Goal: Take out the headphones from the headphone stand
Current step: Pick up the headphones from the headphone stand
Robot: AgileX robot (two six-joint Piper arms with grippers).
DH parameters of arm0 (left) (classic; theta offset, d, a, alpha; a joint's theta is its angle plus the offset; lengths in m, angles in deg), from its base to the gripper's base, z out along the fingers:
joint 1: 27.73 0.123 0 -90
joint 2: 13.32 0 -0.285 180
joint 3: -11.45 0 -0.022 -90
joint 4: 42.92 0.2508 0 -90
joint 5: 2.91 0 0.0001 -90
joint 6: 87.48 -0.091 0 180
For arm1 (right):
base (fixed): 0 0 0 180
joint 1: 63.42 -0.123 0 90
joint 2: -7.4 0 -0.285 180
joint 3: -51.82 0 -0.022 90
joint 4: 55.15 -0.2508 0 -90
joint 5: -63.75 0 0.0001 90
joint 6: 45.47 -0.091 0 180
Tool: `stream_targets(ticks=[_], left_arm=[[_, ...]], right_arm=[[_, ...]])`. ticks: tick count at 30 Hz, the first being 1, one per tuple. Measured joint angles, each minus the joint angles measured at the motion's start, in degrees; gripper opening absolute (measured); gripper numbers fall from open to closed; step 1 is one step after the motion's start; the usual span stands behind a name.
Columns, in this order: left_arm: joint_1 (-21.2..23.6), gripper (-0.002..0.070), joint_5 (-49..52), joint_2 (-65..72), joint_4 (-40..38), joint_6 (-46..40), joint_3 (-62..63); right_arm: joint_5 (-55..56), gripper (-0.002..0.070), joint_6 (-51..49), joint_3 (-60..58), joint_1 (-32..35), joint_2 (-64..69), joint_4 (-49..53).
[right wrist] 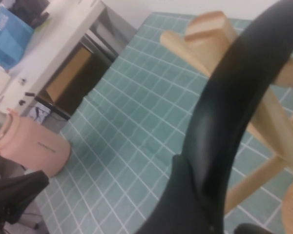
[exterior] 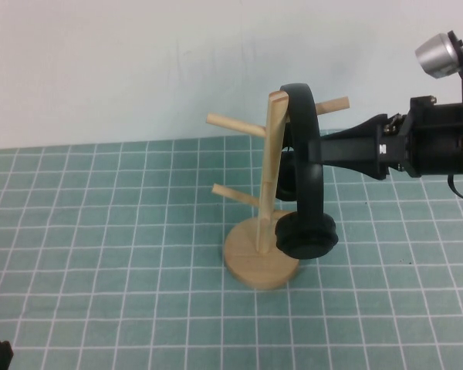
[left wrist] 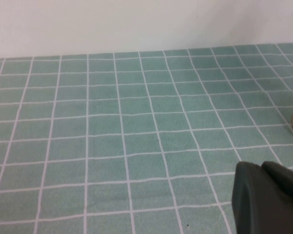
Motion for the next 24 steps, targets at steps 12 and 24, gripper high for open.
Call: stream_targets(ticks=[12,24], left_arm=[[0.0,-0.0006,0.0,0.0,0.0,0.0,0.0],[0.0,-0.0006,0.0,0.0,0.0,0.0,0.0]], right_arm=[[-1.1,0.0484,0.2,0.0,-2.2,0.1,-0.9],[4.9,0.0297,2.2,0.0,-6.3,1.2,-2.5]])
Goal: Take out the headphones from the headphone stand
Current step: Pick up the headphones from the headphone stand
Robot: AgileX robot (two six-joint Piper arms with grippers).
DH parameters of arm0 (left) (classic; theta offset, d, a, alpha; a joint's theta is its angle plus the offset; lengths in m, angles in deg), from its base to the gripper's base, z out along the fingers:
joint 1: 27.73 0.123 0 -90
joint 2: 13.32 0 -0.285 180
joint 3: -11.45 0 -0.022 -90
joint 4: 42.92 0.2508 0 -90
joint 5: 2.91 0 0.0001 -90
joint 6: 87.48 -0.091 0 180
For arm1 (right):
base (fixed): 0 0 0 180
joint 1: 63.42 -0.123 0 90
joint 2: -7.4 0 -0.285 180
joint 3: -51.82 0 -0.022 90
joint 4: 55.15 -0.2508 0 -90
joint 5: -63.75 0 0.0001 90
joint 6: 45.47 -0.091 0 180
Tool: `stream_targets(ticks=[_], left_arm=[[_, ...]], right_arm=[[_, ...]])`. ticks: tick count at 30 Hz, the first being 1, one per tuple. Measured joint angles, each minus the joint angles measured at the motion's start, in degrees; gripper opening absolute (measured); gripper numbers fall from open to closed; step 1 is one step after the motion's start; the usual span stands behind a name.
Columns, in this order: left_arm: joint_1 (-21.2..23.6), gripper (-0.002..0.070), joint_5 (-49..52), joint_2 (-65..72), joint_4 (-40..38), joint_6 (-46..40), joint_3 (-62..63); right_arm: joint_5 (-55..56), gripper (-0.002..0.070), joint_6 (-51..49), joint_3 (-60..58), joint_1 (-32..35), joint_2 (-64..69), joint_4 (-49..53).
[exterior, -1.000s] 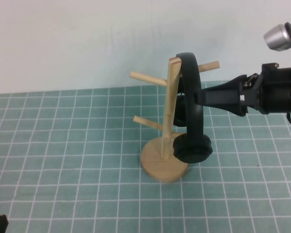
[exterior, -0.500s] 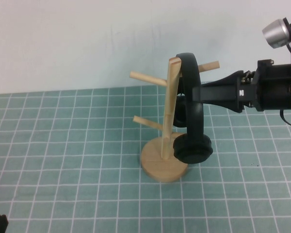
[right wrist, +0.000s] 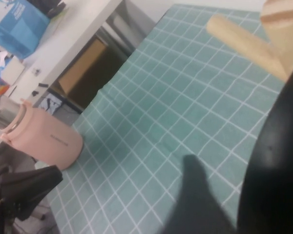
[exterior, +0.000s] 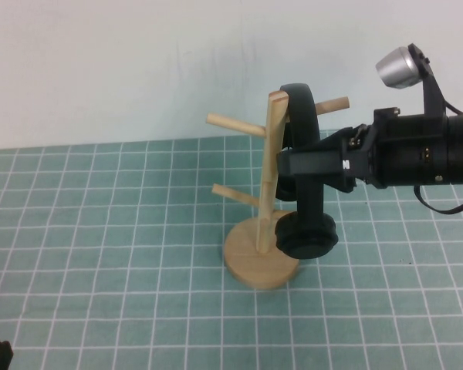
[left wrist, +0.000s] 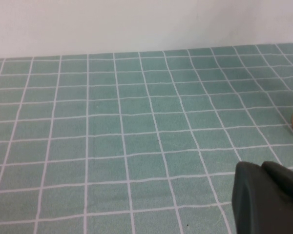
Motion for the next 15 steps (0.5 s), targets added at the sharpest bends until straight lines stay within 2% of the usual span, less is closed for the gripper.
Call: stream_targets(ticks=[2,6,15], left_arm=[[0.0,-0.0006,0.0,0.0,0.0,0.0,0.0],[0.0,-0.0006,0.0,0.0,0.0,0.0,0.0],[0.0,-0.0006,0.0,0.0,0.0,0.0,0.0]], right_arm=[[-0.2,0.0168,0.4,0.0,0.0,0.0,-0.1],[-0.3,-0.0010,0.6,0.0,0.0,0.0,-0.2],[-2.1,-0.0008,1.3,0.0,0.0,-0.2,-0.5]])
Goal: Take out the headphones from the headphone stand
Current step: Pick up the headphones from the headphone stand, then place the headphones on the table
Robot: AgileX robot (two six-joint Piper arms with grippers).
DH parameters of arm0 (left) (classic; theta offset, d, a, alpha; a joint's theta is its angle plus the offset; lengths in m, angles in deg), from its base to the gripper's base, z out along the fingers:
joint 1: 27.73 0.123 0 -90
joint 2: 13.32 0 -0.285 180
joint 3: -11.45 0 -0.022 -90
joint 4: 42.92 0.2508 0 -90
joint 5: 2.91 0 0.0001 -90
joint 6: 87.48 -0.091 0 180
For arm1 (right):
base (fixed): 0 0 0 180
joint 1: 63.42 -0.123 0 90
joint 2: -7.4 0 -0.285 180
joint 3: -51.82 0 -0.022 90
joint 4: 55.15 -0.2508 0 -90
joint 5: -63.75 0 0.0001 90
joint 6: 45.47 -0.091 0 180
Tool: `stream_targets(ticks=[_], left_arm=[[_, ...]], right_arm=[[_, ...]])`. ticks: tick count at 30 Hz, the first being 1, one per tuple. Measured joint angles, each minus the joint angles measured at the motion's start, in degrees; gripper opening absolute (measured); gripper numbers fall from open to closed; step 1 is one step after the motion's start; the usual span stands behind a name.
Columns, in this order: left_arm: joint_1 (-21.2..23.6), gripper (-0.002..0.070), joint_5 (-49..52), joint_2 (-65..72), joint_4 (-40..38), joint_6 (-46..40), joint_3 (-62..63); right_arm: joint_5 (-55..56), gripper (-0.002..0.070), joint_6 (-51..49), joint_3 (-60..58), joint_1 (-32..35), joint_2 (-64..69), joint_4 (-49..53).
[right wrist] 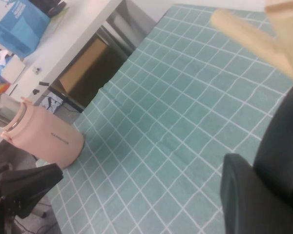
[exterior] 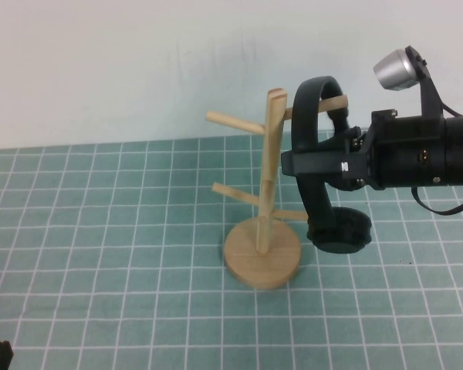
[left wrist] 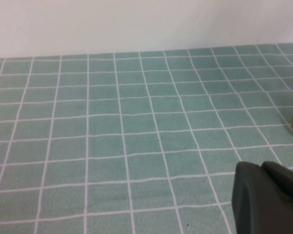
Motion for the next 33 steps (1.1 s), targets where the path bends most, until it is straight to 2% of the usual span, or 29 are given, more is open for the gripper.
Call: stream_targets(ticks=[8,13,19,21,27,33], left_arm=[[0.0,-0.0006,0.0,0.0,0.0,0.0,0.0],[0.0,-0.0006,0.0,0.0,0.0,0.0,0.0],[0.0,-0.0006,0.0,0.0,0.0,0.0,0.0],[0.0,-0.0006,0.0,0.0,0.0,0.0,0.0],[0.0,-0.0006,0.0,0.0,0.0,0.0,0.0],[0.0,-0.0006,0.0,0.0,0.0,0.0,0.0]], right_arm=[[2.8,-0.0008,1.1,0.0,0.0,-5.4,0.5],[9.6,-0.0008,-6.0,0.0,2.2,-11.0,8.0],[14.5,-0.0008,-24.2,0.0,7.0,-16.1,26.4],[14.6,-0.0008,-33.2,0.0,7.8,-16.2,33.5],[14.1,-0.0008,-61.6,0.0,7.4,-13.3,53.5],[17.5,-0.0008,-80.5,0.0,5.7,-5.5,65.1]])
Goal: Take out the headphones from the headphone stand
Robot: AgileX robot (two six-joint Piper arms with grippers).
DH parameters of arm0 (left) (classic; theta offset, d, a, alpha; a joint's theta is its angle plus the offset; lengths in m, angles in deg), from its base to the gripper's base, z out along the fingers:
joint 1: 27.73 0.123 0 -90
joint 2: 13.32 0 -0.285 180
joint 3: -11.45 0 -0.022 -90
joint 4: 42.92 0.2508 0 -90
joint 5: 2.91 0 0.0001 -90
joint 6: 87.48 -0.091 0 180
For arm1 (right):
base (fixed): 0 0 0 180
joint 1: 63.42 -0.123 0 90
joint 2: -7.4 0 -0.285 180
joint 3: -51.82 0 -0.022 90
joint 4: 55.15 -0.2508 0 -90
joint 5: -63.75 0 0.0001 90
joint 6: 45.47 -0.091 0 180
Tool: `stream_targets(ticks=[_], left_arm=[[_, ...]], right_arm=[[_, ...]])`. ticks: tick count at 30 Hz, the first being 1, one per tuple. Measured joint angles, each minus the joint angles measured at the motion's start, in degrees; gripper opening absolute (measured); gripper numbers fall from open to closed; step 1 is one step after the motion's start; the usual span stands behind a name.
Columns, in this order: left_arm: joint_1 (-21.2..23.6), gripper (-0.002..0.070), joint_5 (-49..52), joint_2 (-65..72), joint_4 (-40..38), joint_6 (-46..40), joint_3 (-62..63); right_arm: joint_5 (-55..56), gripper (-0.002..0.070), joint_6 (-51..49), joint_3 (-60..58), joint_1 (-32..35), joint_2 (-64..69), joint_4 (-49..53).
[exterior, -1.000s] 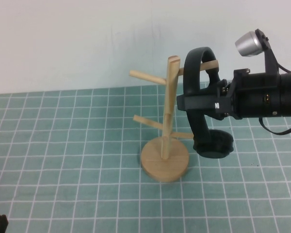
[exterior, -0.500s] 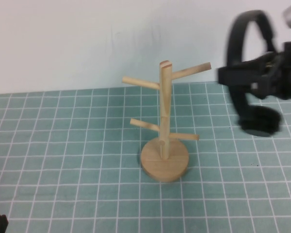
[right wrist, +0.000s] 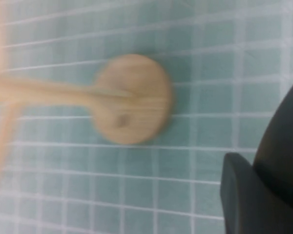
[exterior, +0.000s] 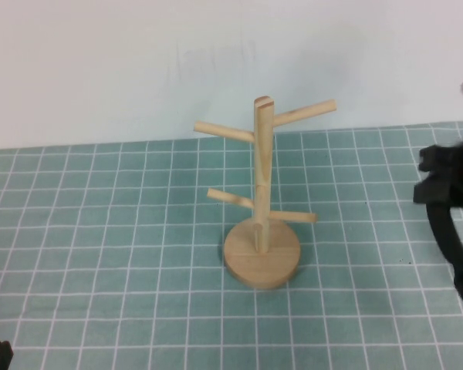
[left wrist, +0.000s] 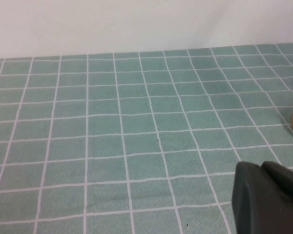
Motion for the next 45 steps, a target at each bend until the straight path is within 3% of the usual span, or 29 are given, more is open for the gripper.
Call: stream_targets(ticks=[7,14,16,21,23,28,31,35,36,45], left_arm=[[0.0,-0.0006,0.0,0.0,0.0,0.0,0.0],[0.0,-0.0006,0.0,0.0,0.0,0.0,0.0],[0.0,-0.0006,0.0,0.0,0.0,0.0,0.0],[0.0,-0.0006,0.0,0.0,0.0,0.0,0.0],[0.0,-0.0006,0.0,0.0,0.0,0.0,0.0],[0.0,-0.0006,0.0,0.0,0.0,0.0,0.0],[0.0,-0.0006,0.0,0.0,0.0,0.0,0.0],[0.0,-0.0006,0.0,0.0,0.0,0.0,0.0],[0.0,-0.0006,0.0,0.0,0.0,0.0,0.0],[0.0,-0.0006,0.0,0.0,0.0,0.0,0.0]], right_arm=[[8.9,-0.0005,-8.1,0.0,-4.0,11.6,-0.7],[13.1,0.0019,-7.6,0.0,-3.9,21.4,-7.0],[13.9,0.0100,-6.4,0.0,-3.9,22.2,-7.3],[14.8,0.0402,1.5,0.1,-3.9,20.3,-5.4],[14.6,0.0428,4.5,0.1,-3.9,18.2,-1.6],[7.4,0.0358,6.0,0.1,-3.9,9.4,17.3],[1.1,0.0237,1.8,0.1,-3.9,2.3,31.3],[-6.8,0.0006,-8.3,0.1,-3.9,-9.7,45.6],[-8.1,-0.0006,-10.1,0.1,-3.9,-13.0,47.3],[-7.3,-0.0006,-9.5,-2.7,-3.9,-39.5,35.5]])
